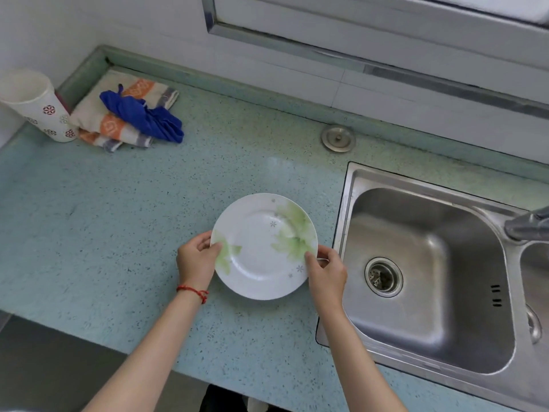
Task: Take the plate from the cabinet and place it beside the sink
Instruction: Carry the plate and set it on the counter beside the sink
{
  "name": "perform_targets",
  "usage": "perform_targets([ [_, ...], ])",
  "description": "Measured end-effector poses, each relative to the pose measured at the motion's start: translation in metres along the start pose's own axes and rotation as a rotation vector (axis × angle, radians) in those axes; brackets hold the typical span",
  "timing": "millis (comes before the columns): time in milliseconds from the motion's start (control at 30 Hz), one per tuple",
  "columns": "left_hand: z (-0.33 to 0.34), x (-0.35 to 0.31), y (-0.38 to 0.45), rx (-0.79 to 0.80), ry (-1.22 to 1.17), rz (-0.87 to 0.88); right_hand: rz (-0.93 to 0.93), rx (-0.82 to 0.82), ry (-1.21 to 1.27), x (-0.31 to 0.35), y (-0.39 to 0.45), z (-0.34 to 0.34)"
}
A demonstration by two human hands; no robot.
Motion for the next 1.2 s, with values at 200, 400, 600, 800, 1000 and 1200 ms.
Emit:
perform_targets([
  [200,0.001,-0.002,0.012,-0.01,-0.011,-0.02,-0.015,0.031,-0.023,-0.001,0.01,0.009],
  [400,0.003,0.002,0.018,-0.001,-0.002,-0.036,-0.025,0.04,-0.086,-0.004,0.013,0.013],
  [600,0.003,0.003,0.019,-0.033,0.044,-0.008,-0.02,0.027,-0.105,-0.005,0.014,0.013],
  [800,0.003,0.0,0.02,-0.079,0.156,0.044,-0.022,0.036,-0.122,-0.006,0.015,0.014],
  [1000,0.001,-0.006,0.018,-0.087,0.195,0.072,-0.039,0.051,-0.147,-0.005,0.016,0.015],
  [1200,0.0,-0.01,0.018,-0.099,0.237,0.067,-0.048,0.054,-0.197,-0.003,0.018,0.015],
])
Point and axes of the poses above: each hand's wrist, its own y-axis towards the middle knuckle, its own z-axis out of the palm, x = y × z, the point moved 5 cm from there along y, towards the middle knuckle, and after that the axes turned 12 degrees about -z, right-handed, at the moved point
